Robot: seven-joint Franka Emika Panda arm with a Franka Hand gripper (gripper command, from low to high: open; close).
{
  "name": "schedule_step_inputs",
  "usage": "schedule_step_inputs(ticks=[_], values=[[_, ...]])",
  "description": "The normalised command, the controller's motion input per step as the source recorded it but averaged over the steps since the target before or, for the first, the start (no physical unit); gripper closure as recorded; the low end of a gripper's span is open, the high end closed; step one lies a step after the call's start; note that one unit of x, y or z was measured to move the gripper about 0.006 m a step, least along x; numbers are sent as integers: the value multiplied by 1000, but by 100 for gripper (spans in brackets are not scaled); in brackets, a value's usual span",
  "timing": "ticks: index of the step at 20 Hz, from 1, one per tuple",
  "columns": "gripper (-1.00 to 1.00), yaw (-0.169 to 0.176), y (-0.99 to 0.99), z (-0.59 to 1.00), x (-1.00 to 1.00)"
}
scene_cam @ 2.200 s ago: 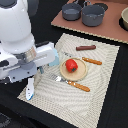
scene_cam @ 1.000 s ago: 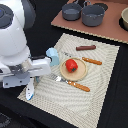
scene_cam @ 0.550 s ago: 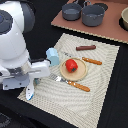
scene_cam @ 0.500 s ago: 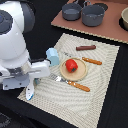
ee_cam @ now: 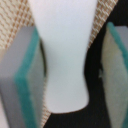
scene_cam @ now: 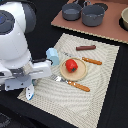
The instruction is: Interact with the objects in diverse but meaningful ways.
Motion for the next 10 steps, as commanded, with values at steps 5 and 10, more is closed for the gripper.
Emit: schedule_step_inputs(ticks=[5, 10], values=[[100, -46, -2, 552, 72], [100, -60, 24, 883, 522]])
